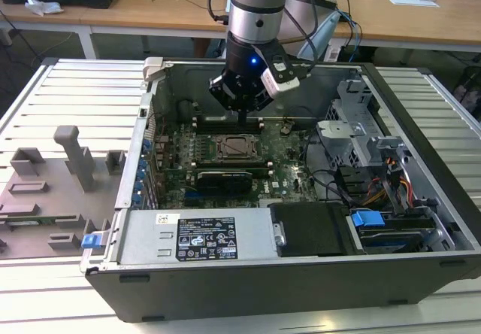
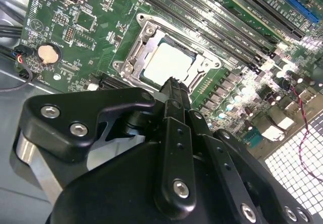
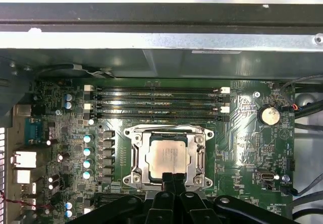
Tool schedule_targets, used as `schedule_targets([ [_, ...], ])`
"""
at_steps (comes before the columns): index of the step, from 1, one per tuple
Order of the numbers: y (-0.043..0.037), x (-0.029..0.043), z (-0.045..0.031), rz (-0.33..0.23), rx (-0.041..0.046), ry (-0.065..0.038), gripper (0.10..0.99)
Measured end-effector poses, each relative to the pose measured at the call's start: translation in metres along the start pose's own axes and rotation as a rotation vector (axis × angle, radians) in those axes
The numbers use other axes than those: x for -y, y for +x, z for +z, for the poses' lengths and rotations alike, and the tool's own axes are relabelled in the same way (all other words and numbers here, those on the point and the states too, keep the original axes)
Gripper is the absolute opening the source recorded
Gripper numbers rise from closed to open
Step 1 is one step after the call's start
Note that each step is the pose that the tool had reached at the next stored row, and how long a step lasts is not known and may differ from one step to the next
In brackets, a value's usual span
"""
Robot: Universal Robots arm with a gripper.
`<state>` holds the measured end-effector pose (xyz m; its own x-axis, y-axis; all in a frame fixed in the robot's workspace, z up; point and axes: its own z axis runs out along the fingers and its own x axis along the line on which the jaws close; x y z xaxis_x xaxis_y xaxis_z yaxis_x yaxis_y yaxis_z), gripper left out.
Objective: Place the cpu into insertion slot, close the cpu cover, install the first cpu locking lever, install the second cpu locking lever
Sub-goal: 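Install the second cpu locking lever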
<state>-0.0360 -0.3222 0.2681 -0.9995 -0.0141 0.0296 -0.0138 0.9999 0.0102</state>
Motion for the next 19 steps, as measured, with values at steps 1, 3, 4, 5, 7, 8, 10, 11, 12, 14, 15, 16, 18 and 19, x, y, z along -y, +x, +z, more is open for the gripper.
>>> schedule_targets([
  [1,0.0001,0.0019,0.0001,0.000,0.0000,0.000,0.106],
  [3,0.0001,0.0040,0.0002,0.000,0.0001,0.000,0.106],
  [4,0.0001,0.0055,0.0003,0.000,0.0001,0.000,0.106],
  [5,0.0001,0.0061,0.0003,0.000,0.0001,0.000,0.106],
  [7,0.0002,0.0086,0.0004,0.000,0.0001,0.000,0.106],
  [8,0.0002,0.0109,0.0005,0.000,0.0000,0.000,0.106],
  [10,0.0002,0.0197,0.0036,0.000,0.0000,-0.001,0.106],
  [11,0.0004,0.0237,0.0067,0.000,0.0001,-0.006,0.106],
  [12,0.0008,0.0260,0.0073,0.000,0.0002,-0.013,0.106],
  [14,0.0021,0.0320,0.0087,-0.001,0.0006,-0.032,0.106],
  [15,0.0024,0.0339,0.0090,-0.001,0.0006,-0.038,0.106],
  [16,0.0032,0.0369,0.0095,-0.001,0.0008,-0.048,0.106],
  [18,0.0044,0.0426,0.0103,-0.002,0.0009,-0.067,0.106],
  [19,0.0051,0.0472,0.0111,-0.002,0.0011,-0.078,0.106],
])
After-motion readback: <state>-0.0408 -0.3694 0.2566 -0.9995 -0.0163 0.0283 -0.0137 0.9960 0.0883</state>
